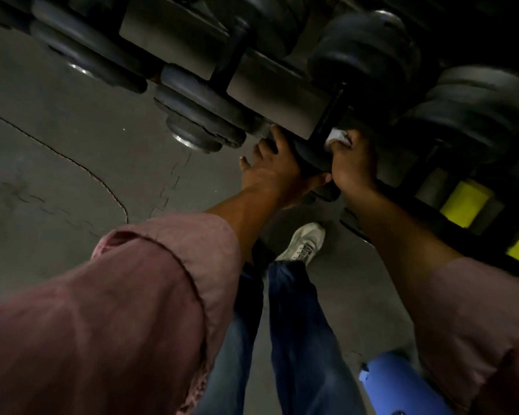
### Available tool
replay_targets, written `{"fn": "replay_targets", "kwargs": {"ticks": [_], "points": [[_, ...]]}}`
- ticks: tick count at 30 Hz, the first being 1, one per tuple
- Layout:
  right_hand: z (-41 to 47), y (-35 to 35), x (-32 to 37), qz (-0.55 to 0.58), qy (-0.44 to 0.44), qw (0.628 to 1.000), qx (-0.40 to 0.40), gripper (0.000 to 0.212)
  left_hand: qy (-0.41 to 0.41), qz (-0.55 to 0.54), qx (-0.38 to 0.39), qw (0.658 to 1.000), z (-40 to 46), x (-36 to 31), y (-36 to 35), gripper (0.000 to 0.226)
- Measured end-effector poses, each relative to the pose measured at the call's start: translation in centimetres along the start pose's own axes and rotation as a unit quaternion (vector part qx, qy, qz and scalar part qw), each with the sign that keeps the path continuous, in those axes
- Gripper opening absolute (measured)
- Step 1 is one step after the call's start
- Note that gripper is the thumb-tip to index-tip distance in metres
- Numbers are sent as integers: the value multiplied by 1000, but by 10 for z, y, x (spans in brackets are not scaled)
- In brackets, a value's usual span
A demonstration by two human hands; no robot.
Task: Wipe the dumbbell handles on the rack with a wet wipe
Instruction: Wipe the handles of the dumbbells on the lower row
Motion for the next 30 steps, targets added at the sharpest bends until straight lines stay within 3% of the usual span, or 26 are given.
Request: {"fn": "replay_targets", "kwargs": {"ticks": [5,8,13,17,19,23,30], "points": [[-2,5,-13,147,-59,987,-6,30,-1,-20,-7,1000,-1,1,0,139],[-6,12,-14,212,-73,974,5,5,-12,-6,-35,999,-5,0,3,133],[-16,34,-25,314,-56,947,37,12,-49,69,-92,992,-23,-16,-7,115],[-11,79,-36,248,9,969,15,11,-109,103,-152,977,-51,-54,-21,105],[-8,106,-42,200,46,979,-9,10,-142,108,-147,973,-61,-80,-39,102],[2,152,-63,127,72,989,-35,13,-143,86,-60,984,-68,-122,-83,101],[15,178,-69,-59,170,984,0,12,-23,-11,80,996,-61,-144,-139,129]]}}
Point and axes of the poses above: each hand's wrist, its own z-axis towards the middle knuckle, its own y-axis out of the back of the hand, x = y × z, the point moved 10 cm from there along z, towards the middle knuckle
